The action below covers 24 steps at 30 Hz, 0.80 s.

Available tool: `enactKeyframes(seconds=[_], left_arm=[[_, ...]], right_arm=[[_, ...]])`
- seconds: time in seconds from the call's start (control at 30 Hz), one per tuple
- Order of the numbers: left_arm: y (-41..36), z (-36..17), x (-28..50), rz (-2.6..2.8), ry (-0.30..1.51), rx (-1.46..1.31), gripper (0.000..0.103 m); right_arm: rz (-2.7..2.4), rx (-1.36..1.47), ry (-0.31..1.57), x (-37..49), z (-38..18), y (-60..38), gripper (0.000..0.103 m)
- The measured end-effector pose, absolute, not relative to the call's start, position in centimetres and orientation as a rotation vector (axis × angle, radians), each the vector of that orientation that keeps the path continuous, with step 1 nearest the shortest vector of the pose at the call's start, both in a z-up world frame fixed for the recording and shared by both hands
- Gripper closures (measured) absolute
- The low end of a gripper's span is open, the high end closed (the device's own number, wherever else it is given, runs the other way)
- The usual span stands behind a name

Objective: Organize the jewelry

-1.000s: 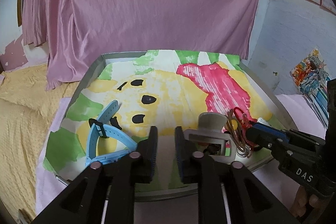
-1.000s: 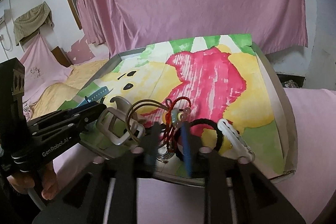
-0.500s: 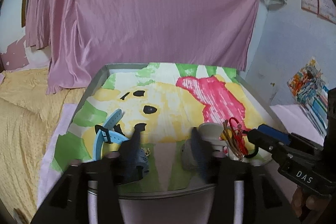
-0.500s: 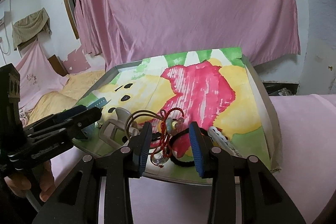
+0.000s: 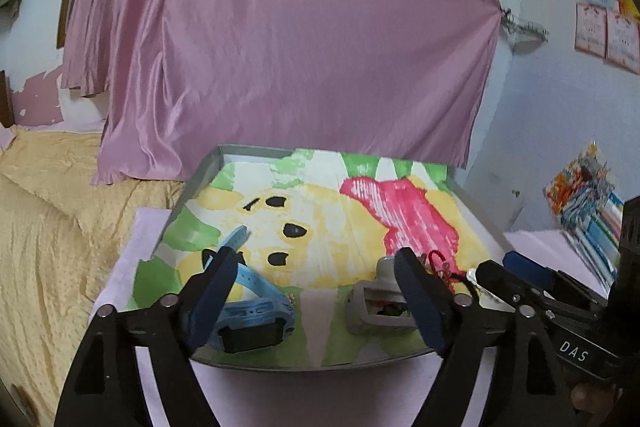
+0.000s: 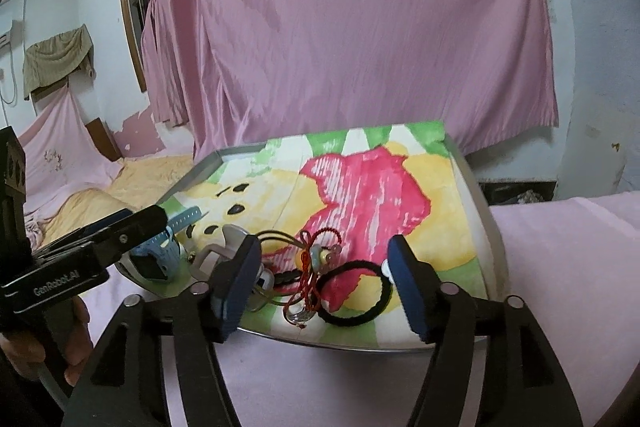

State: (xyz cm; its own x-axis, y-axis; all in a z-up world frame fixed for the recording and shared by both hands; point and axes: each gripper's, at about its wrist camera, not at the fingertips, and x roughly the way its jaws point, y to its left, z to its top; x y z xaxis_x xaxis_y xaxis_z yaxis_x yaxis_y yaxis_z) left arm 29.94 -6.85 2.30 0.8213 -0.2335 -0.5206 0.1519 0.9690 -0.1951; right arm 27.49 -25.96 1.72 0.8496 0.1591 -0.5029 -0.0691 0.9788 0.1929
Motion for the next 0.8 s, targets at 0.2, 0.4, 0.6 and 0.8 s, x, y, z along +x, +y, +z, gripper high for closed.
enactKeyframes(seconds=[0.2, 0.4, 0.6, 0.8], left_arm=[[-6.3, 3.0, 28.2, -0.179, 0.496, -0.146, 0.010], [-5.9, 4.0, 25.5, -0.150, 0.391, -0.134, 0.002], [-5.4, 4.4, 23.4, -0.118, 0.367, -0.144, 0.001], [-5.2, 4.8, 21.1, -0.103, 0.352, -0.132, 0.001]], right_arm=[[0.114, 0.156, 0.454, 25.3, 2.8, -25.6, 0.027], [0.096, 0.140, 0.359, 23.0, 3.9, -25.3, 0.020], [0.068, 0.139, 0.259, 20.0, 5.0, -25.5, 0.013], [0.050, 0.146, 0.202, 17.0, 6.0, -25.5, 0.012]])
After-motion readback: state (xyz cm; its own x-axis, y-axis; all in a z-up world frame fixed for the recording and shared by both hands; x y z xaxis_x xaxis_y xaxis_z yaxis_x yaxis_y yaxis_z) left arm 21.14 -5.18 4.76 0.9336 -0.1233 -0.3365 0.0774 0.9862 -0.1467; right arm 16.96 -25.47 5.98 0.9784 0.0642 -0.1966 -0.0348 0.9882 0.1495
